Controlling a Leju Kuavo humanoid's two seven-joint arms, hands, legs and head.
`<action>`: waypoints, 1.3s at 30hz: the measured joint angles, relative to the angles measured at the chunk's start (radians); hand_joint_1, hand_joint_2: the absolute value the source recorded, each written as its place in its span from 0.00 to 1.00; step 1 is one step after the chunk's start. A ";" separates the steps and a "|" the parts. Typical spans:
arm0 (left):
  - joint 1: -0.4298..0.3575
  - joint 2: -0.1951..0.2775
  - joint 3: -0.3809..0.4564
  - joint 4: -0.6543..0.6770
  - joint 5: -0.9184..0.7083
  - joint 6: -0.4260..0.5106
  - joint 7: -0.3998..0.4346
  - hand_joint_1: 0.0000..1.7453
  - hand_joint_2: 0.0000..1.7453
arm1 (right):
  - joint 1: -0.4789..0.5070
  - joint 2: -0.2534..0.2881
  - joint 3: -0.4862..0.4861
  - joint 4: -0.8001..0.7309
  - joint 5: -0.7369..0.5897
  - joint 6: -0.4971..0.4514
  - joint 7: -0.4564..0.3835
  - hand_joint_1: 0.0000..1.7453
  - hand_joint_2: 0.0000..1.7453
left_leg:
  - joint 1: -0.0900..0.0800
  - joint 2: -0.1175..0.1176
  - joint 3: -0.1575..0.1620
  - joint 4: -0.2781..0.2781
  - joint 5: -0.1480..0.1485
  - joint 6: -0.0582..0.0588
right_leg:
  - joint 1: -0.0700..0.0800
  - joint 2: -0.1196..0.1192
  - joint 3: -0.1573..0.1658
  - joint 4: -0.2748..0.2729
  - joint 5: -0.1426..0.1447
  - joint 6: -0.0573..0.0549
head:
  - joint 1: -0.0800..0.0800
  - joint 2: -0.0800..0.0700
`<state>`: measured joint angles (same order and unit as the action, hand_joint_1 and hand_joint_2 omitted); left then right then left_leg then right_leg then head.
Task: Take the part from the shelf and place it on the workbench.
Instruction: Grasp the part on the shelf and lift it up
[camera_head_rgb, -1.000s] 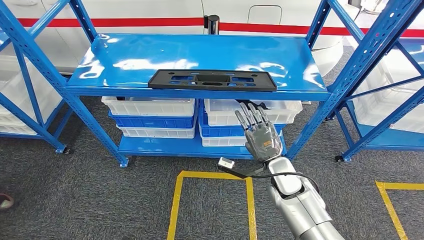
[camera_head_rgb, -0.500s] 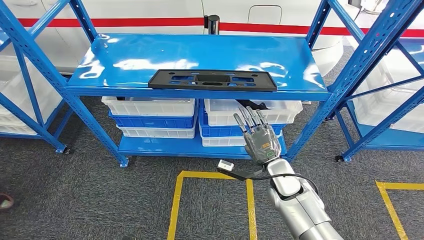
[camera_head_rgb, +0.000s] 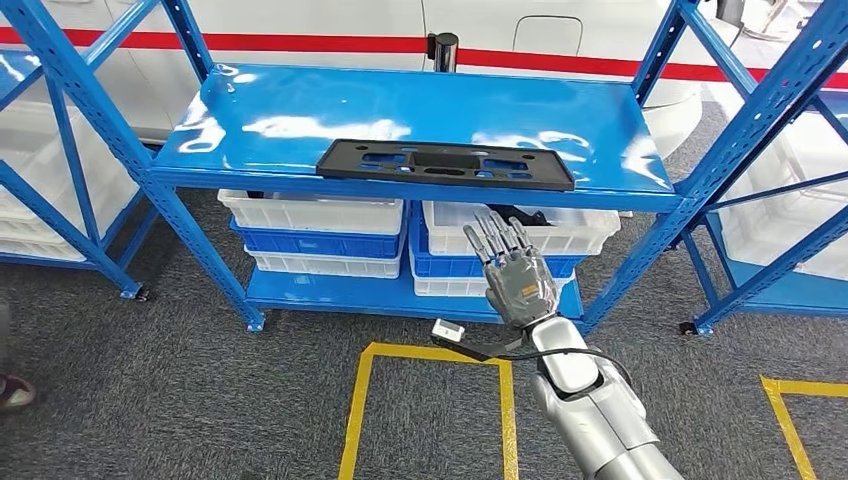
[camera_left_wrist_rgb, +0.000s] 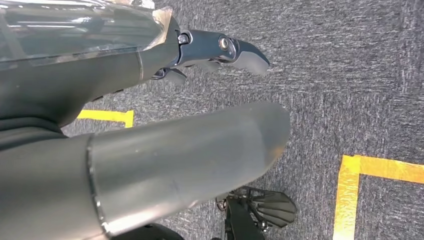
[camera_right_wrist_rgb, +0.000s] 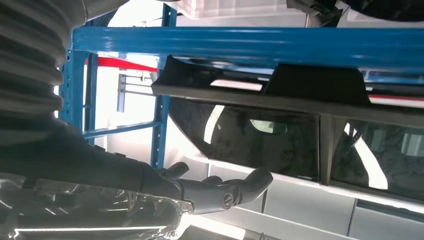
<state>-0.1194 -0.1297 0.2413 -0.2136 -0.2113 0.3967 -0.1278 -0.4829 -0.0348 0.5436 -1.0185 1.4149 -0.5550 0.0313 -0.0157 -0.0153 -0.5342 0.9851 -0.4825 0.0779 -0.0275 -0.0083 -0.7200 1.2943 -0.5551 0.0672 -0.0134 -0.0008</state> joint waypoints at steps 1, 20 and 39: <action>0.001 0.000 0.001 0.000 0.000 0.000 0.000 0.00 0.00 | 0.001 -0.001 0.000 0.002 -0.001 0.000 0.000 0.00 1.00 | 0.000 -0.004 0.007 0.000 -0.005 -0.003 | 0.002 0.002 -0.008 -0.011 0.017 0.006 | 0.001 0.000; 0.010 -0.001 0.008 0.001 0.002 0.000 -0.005 0.00 0.00 | 0.001 -0.002 0.000 0.011 -0.006 -0.008 -0.009 0.00 1.00 | 0.026 0.016 -0.195 0.130 -0.001 -0.080 | 0.002 0.008 0.247 -0.302 0.028 -0.063 | -0.010 0.000; 0.004 -0.006 0.008 0.000 -0.017 0.005 -0.023 0.00 0.00 | 0.002 -0.014 0.000 0.010 -0.008 -0.016 -0.008 0.00 1.00 | 0.007 -0.013 -0.049 0.024 0.044 -0.046 | 0.022 0.008 0.102 -0.293 0.119 -0.037 | -0.008 0.000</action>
<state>-0.1151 -0.1358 0.2496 -0.2132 -0.2282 0.4014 -0.1509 -0.4812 -0.0492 0.5434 -1.0081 1.4071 -0.5708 0.0237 -0.0085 -0.0284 -0.5830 1.0087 -0.4382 0.0319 -0.0056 0.0001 -0.6183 1.0018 -0.4365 0.0303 -0.0211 -0.0008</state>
